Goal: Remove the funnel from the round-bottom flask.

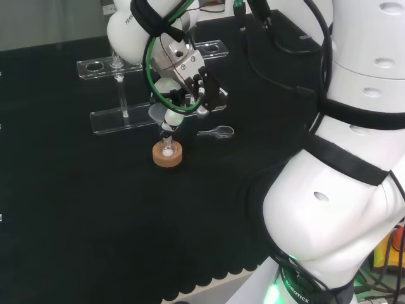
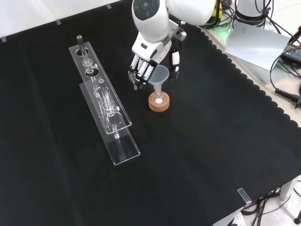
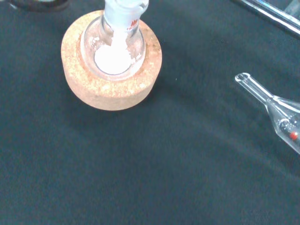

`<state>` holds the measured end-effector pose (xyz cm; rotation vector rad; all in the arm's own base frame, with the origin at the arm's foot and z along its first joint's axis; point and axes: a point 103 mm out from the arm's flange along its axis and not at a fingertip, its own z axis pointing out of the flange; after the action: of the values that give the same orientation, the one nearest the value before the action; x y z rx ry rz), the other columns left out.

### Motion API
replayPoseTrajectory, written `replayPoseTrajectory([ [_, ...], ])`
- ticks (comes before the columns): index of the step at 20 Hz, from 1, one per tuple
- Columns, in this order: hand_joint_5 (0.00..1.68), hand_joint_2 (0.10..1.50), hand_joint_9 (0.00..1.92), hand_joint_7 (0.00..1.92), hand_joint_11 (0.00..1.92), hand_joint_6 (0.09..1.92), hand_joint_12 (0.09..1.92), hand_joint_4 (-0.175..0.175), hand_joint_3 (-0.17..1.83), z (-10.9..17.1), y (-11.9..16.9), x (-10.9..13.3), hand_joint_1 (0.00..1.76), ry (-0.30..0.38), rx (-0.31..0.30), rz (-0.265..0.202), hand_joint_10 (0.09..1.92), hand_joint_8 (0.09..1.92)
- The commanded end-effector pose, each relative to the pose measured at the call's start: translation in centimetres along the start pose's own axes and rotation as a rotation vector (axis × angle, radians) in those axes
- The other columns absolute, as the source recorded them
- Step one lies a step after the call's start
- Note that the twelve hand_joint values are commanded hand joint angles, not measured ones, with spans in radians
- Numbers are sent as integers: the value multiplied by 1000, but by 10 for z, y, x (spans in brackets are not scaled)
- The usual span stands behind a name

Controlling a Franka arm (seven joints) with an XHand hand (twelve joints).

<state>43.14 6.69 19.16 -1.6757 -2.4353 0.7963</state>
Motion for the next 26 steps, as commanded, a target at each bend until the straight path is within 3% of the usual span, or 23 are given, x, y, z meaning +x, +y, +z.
replayPoseTrajectory([
  [1,495,801,918,473,517,87,1253,-60,389,-10,-3,-1,756,-13,-35,3,537,682],
  [10,498,807,937,492,538,87,1234,-62,404,-28,-10,-1,789,-28,-31,-2,527,686],
  [24,495,795,935,478,521,87,1233,-61,428,-62,-45,-13,799,-60,-51,52,515,689],
  [26,496,793,934,478,520,87,1234,-61,431,-65,-51,-17,799,-36,-65,74,514,690],
])
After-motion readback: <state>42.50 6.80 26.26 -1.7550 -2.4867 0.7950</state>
